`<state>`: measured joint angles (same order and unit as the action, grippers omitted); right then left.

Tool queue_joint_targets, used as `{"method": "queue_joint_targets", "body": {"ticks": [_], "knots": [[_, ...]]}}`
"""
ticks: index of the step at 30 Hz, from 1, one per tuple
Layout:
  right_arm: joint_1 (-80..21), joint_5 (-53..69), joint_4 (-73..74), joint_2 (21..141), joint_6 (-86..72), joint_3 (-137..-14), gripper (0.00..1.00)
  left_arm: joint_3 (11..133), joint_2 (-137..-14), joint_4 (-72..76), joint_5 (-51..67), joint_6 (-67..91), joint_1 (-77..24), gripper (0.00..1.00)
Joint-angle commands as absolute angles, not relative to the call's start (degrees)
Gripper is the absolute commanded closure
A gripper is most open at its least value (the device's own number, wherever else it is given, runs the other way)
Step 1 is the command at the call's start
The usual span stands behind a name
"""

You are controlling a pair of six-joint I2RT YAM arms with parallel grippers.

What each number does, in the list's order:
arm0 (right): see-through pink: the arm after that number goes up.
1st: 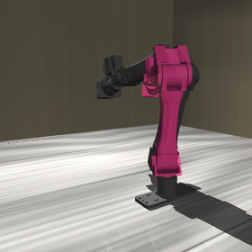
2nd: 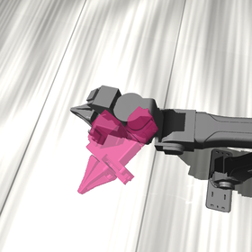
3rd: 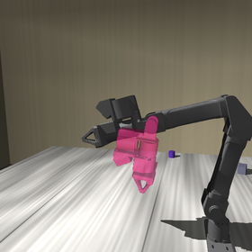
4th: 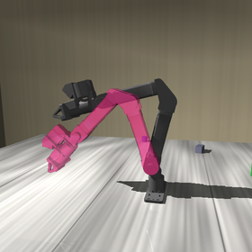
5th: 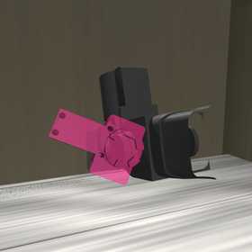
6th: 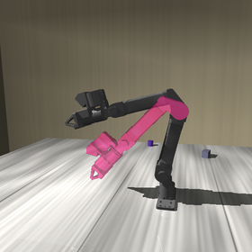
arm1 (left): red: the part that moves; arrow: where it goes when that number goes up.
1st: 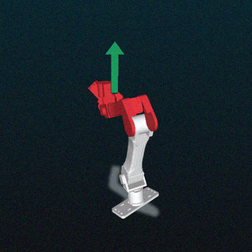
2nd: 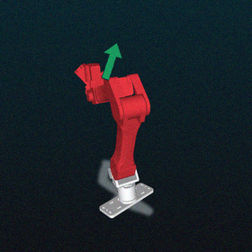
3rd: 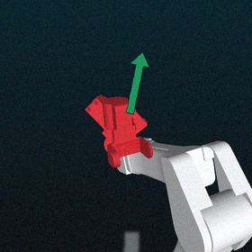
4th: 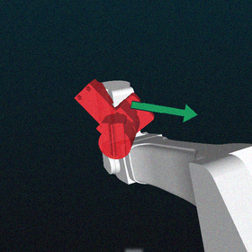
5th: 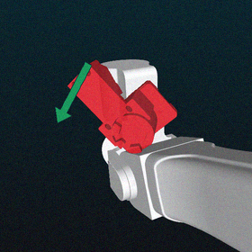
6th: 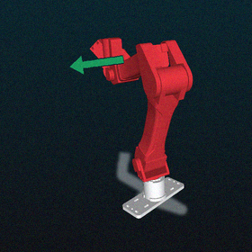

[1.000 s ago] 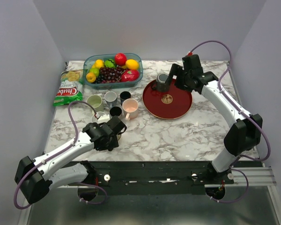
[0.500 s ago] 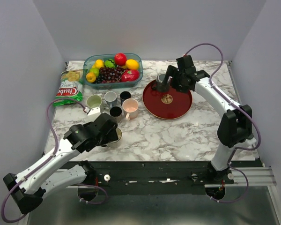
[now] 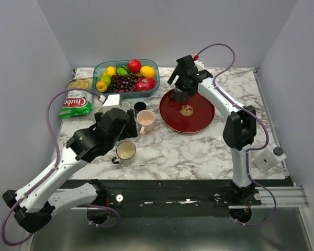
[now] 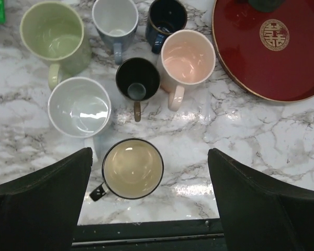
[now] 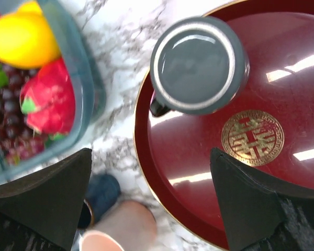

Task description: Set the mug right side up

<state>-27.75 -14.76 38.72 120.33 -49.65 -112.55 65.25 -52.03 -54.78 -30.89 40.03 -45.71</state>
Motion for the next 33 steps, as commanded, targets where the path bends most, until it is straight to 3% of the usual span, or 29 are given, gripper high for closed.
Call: {"method": "queue_joint_targets", "body": {"ticks": [1, 17, 23, 27, 33], "knots": [[-27.42, -21.97, 47.36, 127.17, -57.21, -121.10, 0.00, 68.55, -57.03, -46.15, -29.01, 28.31, -44.21, 0.01], [-27.42, -30.41, 55.46, 135.79, -59.41, -125.95, 0.00, 69.87, -59.50, -42.19, -21.62, 25.14, -42.28, 0.01], [-27.33, -29.27, 51.78, 133.69, -57.84, -123.85, 0.00, 69.08, -59.33, -42.01, -21.36, 25.05, -41.84, 0.01], [-27.25, -28.04, 40.03, 128.33, -55.64, -113.93, 0.00, 68.29, -58.98, -41.49, -21.09, 24.79, -41.75, 0.01], [-27.25, -29.79, 44.47, 131.75, -56.34, -119.44, 0.00, 67.24, -58.27, -40.70, -20.74, 24.61, -41.40, 0.01]]}}
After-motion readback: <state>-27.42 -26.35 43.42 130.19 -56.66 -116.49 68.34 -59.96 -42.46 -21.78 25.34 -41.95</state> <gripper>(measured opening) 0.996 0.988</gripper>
